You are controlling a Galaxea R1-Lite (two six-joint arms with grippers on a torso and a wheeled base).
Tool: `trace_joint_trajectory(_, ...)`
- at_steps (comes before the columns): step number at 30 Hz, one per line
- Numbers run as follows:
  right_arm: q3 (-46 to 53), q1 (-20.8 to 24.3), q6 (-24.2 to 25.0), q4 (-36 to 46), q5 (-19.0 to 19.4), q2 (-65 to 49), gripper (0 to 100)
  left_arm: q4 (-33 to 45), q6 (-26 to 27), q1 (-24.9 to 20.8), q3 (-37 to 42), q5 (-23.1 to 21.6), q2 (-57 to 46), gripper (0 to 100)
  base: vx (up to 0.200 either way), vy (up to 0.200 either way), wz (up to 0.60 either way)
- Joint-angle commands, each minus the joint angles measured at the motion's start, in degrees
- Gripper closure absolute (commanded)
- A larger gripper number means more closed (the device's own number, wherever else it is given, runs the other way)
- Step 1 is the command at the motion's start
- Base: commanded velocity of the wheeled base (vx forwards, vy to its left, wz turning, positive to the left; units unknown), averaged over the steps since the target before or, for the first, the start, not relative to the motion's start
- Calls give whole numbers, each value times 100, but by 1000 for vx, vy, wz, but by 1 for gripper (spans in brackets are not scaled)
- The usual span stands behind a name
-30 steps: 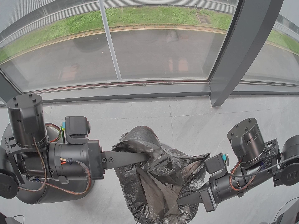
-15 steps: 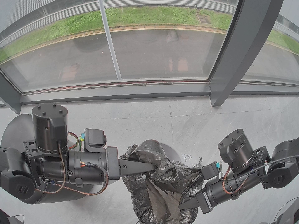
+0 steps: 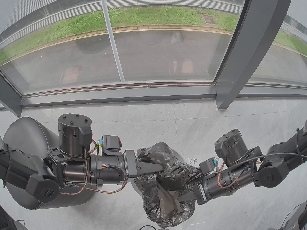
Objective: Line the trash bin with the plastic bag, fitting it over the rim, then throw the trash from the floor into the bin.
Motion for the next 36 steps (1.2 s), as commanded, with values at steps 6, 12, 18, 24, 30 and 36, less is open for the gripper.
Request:
trace_joint_trajectory(6, -918, -189, -54, -217, -10, 1139, 100, -545, 6, 432, -6, -25, 857, 100, 0, 0, 0)
trace_joint_trajectory(12, -1331, -215, -89, -225, -54, 1552, 100, -589, 24, 643, -111, -16, 1059, 100, 0, 0, 0)
trace_joint_trajectory(18, -1762, -242, -265, -225, -379, 1965, 100, -686, 103, 950, -296, -16, 1349, 100, 0, 0, 0)
trace_joint_trajectory(24, -2219, -233, -309, -234, -722, 2308, 100, -765, 173, 1170, -542, -16, 1604, 100, 0, 0, 0)
trace_joint_trajectory(30, -2492, -242, -309, -243, -801, 2466, 100, -765, 297, 1320, -788, -16, 1850, 100, 0, 0, 0)
trace_joint_trajectory(36, -2571, -233, -414, -243, -977, 2527, 100, -747, 358, 1381, -902, -7, 2000, 100, 0, 0, 0)
